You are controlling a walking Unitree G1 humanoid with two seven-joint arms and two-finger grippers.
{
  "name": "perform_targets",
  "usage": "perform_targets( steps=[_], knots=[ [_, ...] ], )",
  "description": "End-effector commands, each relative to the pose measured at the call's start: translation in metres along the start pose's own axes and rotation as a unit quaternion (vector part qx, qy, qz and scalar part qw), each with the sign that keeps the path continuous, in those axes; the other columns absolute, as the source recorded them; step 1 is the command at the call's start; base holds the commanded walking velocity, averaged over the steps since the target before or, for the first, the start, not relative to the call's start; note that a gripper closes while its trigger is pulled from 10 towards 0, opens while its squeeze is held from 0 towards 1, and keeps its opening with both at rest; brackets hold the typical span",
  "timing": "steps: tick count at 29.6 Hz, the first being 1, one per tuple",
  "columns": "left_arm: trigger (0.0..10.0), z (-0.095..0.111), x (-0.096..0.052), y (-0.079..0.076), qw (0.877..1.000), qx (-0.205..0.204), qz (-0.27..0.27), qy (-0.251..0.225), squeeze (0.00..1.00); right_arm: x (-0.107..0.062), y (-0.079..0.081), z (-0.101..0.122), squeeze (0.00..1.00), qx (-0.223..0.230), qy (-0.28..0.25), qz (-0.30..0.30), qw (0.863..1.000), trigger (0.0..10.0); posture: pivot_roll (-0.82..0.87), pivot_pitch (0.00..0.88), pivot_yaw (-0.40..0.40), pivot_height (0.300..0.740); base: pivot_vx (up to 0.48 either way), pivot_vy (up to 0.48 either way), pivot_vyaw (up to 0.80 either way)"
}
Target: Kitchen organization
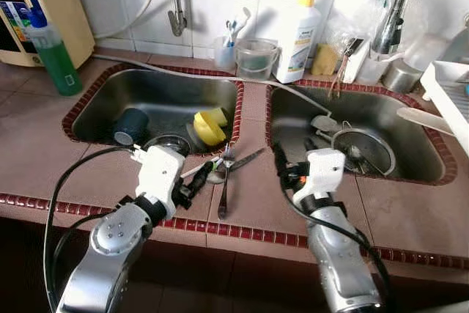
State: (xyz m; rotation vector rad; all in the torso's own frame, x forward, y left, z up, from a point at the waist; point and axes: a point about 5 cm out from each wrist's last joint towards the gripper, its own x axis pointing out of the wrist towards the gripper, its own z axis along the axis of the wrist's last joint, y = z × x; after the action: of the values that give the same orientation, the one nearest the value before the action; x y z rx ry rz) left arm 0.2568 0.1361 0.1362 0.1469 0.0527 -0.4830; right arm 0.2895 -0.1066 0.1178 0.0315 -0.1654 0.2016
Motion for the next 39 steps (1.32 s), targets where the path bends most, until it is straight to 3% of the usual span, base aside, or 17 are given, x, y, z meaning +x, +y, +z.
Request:
perform_targets(
  steps=[1, 5, 7, 11, 13, 18, 20, 24, 28, 29, 34, 39],
  knots=[
    [10.0, 0.000, 0.002, 0.005, 1.000, 0.002, 0.027, 0.001, 0.00, -0.001, -0.001, 0.001, 0.00, -0.004, 0.001, -0.004, 1.000, 10.0, -0.05, 0.051, -0.027, 0.740, 0.000, 0.000, 0.00],
    [10.0, 0.013, 0.012, 0.019, 0.997, 0.015, 0.071, -0.031, 0.00, 0.006, -0.005, 0.011, 0.00, -0.022, -0.021, -0.027, 0.999, 10.0, -0.04, 0.042, -0.036, 0.740, 0.000, 0.000, 0.00],
    [10.0, 0.025, 0.019, 0.027, 0.995, 0.015, 0.086, -0.055, 0.00, 0.015, -0.006, 0.028, 0.00, -0.024, -0.056, -0.025, 0.998, 10.0, -0.04, 0.040, -0.039, 0.740, 0.000, 0.000, 0.00],
    [10.0, 0.040, 0.026, 0.035, 0.992, 0.024, 0.095, -0.084, 0.00, 0.027, -0.010, 0.052, 0.00, -0.034, -0.097, -0.034, 0.994, 10.0, -0.04, 0.032, -0.046, 0.740, 0.000, 0.000, 0.00],
    [10.0, 0.045, 0.030, 0.040, 0.991, 0.005, 0.089, -0.096, 0.00, 0.034, -0.013, 0.063, 0.00, -0.046, -0.112, -0.037, 0.992, 10.0, -0.04, 0.029, -0.049, 0.740, 0.000, 0.000, 0.00],
    [10.0, 0.049, 0.039, 0.058, 0.988, -0.019, 0.108, -0.105, 0.00, 0.048, -0.019, 0.078, 0.00, -0.059, -0.123, -0.041, 0.990, 10.0, -0.04, 0.020, -0.058, 0.740, 0.000, 0.000, 0.00],
    [10.0, 0.049, 0.042, 0.065, 0.989, -0.009, 0.102, -0.103, 0.00, 0.055, -0.019, 0.082, 0.00, -0.064, -0.126, -0.033, 0.989, 10.0, -0.05, 0.019, -0.060, 0.740, 0.000, 0.000, 0.00],
    [10.0, 0.043, 0.045, 0.072, 0.992, 0.003, 0.087, -0.092, 0.00, 0.063, -0.013, 0.085, 0.00, -0.073, -0.124, 0.000, 0.990, 10.0, -0.05, 0.018, -0.061, 0.740, 0.000, 0.000, 0.00],
    [10.0, 0.038, 0.043, 0.065, 0.994, 0.032, 0.052, -0.086, 0.00, 0.065, -0.009, 0.085, 0.00, -0.073, -0.121, 0.017, 0.990, 10.0, -0.04, 0.016, -0.066, 0.740, 0.000, 0.000, 0.00],
    [10.0, 0.034, 0.041, 0.063, 0.995, 0.050, 0.044, -0.080, 0.00, 0.063, -0.009, 0.082, 0.00, -0.072, -0.116, 0.019, 0.990, 10.0, -0.04, 0.020, -0.066, 0.740, 0.000, 0.000, 0.00],
    [10.0, 0.025, 0.038, 0.062, 0.996, 0.055, 0.028, -0.067, 0.00, 0.055, -0.009, 0.072, 0.00, -0.060, -0.100, 0.019, 0.993, 10.0, -0.04, 0.030, -0.066, 0.740, 0.000, 0.000, 0.00],
    [10.0, 0.018, 0.036, 0.071, 0.995, 0.078, 0.021, -0.052, 0.00, 0.042, -0.003, 0.059, 0.00, -0.042, -0.075, 0.025, 0.996, 10.0, -0.05, 0.042, -0.062, 0.740, 0.000, 0.000, 0.00]
  ],
)
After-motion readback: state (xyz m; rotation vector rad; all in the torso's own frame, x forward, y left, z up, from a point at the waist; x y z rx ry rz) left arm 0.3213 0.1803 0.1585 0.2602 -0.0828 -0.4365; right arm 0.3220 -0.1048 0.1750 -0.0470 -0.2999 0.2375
